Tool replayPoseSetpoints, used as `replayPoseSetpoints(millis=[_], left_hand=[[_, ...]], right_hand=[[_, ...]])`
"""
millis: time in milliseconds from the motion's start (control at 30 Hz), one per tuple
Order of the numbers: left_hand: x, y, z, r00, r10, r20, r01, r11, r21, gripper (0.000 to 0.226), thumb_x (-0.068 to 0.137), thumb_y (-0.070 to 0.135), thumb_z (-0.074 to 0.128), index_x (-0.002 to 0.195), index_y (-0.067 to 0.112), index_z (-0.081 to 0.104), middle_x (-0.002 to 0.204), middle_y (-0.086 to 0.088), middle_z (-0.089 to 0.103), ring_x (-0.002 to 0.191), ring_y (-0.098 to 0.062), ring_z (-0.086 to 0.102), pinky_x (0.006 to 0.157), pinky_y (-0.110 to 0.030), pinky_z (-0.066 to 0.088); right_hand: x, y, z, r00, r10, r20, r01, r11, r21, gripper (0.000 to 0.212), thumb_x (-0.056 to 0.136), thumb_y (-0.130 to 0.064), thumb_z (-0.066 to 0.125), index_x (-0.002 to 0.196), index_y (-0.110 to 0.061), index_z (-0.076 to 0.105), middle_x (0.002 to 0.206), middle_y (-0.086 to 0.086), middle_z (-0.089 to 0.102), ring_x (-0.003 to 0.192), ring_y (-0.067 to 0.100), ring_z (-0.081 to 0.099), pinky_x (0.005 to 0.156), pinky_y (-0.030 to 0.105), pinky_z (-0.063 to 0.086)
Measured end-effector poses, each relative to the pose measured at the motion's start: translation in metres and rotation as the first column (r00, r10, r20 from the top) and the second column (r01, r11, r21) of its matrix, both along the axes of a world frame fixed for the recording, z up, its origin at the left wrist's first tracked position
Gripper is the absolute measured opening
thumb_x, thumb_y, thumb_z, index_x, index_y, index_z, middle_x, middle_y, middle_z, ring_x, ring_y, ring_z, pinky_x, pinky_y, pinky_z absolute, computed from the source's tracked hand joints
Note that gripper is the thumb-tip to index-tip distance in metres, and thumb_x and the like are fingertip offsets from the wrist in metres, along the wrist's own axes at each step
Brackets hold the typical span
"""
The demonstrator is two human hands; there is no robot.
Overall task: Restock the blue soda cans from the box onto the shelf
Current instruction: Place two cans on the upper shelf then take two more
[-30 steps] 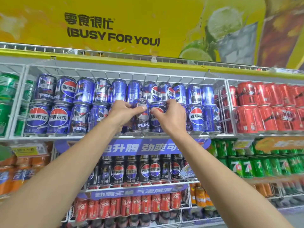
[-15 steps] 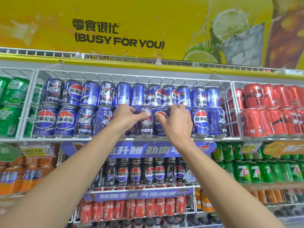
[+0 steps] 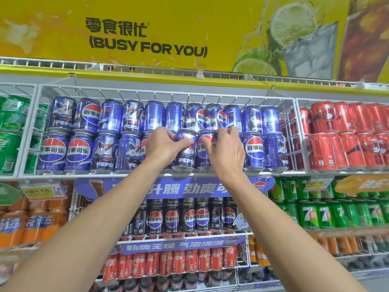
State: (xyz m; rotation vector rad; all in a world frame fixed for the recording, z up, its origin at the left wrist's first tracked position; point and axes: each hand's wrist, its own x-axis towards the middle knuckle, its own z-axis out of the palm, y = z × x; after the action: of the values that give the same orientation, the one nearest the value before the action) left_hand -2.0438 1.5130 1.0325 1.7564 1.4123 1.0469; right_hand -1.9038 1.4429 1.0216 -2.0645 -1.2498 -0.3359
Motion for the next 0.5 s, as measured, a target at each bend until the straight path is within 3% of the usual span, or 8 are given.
replayPoseSetpoints(millis=[133, 267, 400, 500], left_hand=[[0.001, -0.002, 0.001, 1.000, 0.000, -0.031, 0.000, 1.000, 0.000, 0.054, 0.071, 0.051, 0.088, 0.073, 0.001, 0.068, 0.074, -0.010, 0.071, 0.085, -0.028, 0.072, 0.079, -0.045, 0.057], [0.006, -0.001, 0.004, 0.994, 0.002, -0.111, -0.004, 1.000, -0.017, 0.050, 0.075, 0.050, 0.085, 0.070, 0.011, 0.054, 0.068, -0.010, 0.057, 0.071, -0.029, 0.062, 0.068, -0.039, 0.049], [0.011, -0.005, 0.006, 0.968, -0.015, -0.251, 0.014, 1.000, -0.006, 0.049, 0.085, 0.052, 0.074, 0.081, 0.007, 0.055, 0.070, -0.007, 0.053, 0.074, -0.029, 0.058, 0.061, -0.035, 0.041], [0.008, -0.014, 0.009, 0.905, -0.083, -0.416, 0.090, 0.996, -0.003, 0.047, 0.093, 0.051, 0.063, 0.096, 0.005, 0.055, 0.084, -0.008, 0.057, 0.082, -0.030, 0.056, 0.066, -0.036, 0.040]], right_hand=[[-0.001, -0.001, 0.004, 1.000, 0.008, 0.003, -0.008, 0.999, -0.041, 0.040, 0.099, -0.049, 0.064, 0.112, -0.011, 0.065, 0.115, 0.010, 0.057, 0.090, 0.032, 0.061, 0.068, 0.035, 0.040], [0.000, 0.001, 0.012, 1.000, 0.019, -0.021, -0.021, 0.994, -0.112, 0.041, 0.098, -0.047, 0.067, 0.109, -0.007, 0.066, 0.116, 0.013, 0.058, 0.097, 0.036, 0.064, 0.071, 0.038, 0.041], [0.004, -0.002, 0.025, 0.997, 0.076, -0.029, -0.081, 0.976, -0.202, 0.034, 0.100, -0.039, 0.065, 0.105, -0.005, 0.068, 0.117, 0.017, 0.060, 0.099, 0.037, 0.065, 0.078, 0.041, 0.050], [0.007, -0.009, 0.027, 0.991, 0.133, 0.006, -0.127, 0.958, -0.257, 0.028, 0.100, -0.032, 0.061, 0.106, -0.006, 0.068, 0.117, 0.017, 0.062, 0.099, 0.037, 0.065, 0.082, 0.043, 0.054]])
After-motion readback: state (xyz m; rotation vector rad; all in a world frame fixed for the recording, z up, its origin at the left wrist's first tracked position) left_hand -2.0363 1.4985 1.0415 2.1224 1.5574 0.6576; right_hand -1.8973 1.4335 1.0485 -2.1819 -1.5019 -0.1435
